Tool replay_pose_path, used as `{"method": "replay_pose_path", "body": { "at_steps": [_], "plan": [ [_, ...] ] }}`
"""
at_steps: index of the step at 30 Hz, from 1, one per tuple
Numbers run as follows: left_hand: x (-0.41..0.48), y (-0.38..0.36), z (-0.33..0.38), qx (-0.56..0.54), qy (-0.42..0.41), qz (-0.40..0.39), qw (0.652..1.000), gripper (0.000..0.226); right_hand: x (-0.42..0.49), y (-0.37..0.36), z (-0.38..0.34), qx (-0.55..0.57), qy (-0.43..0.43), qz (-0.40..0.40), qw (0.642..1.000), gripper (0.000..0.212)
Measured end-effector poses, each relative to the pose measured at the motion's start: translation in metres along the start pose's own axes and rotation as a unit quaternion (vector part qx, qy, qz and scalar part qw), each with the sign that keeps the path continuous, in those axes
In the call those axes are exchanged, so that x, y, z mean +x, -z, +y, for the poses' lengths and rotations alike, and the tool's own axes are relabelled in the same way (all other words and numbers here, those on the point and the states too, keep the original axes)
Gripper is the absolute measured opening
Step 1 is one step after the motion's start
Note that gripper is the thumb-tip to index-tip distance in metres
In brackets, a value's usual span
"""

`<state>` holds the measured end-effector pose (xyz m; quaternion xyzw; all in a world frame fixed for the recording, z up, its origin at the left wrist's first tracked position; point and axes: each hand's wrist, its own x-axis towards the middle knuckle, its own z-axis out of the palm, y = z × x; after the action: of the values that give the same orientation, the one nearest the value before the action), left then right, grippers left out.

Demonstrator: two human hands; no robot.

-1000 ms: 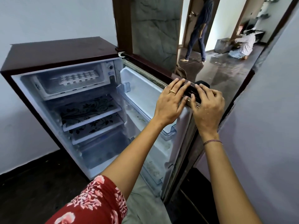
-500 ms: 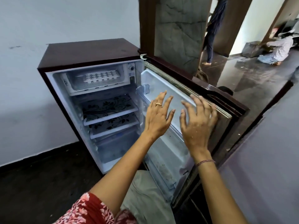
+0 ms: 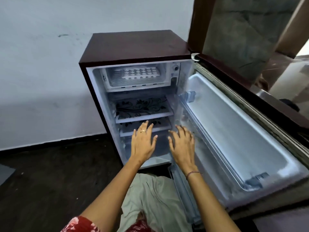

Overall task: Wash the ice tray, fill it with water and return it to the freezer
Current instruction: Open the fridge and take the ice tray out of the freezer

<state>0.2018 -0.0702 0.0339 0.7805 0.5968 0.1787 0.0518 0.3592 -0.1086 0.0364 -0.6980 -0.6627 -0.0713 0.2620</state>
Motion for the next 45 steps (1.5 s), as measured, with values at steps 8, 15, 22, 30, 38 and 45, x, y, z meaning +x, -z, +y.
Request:
{"method": "replay_pose_path", "body": {
  "at_steps": [8,15,22,30,38,45],
  "plan": [
    [0.068,-0.012,-0.081,0.039,0.053,-0.034,0.997,0.055,0.072,-0.082,-0.032,0.004,-0.027,-0.073,0.997,0.021],
    [0.131,-0.019,-0.110,0.024,0.048,-0.015,0.998,0.054,0.133,-0.118,-0.040,0.000,-0.024,-0.087,0.996,0.025],
    [0.190,-0.012,-0.120,0.009,0.069,0.038,0.997,0.053,0.202,-0.132,-0.039,0.022,0.000,-0.064,0.998,0.031],
    [0.285,-0.026,-0.136,-0.002,0.052,0.098,0.994,0.052,0.307,-0.164,-0.027,0.043,0.003,-0.039,0.998,0.036],
    [0.368,-0.017,-0.161,-0.057,0.103,0.121,0.986,0.058,0.402,-0.191,-0.022,0.006,0.015,-0.035,0.999,0.049],
    [0.398,-0.006,-0.174,-0.085,0.177,0.095,0.976,0.050,0.434,-0.221,-0.028,0.085,0.005,-0.051,0.995,0.055]
  ]
}}
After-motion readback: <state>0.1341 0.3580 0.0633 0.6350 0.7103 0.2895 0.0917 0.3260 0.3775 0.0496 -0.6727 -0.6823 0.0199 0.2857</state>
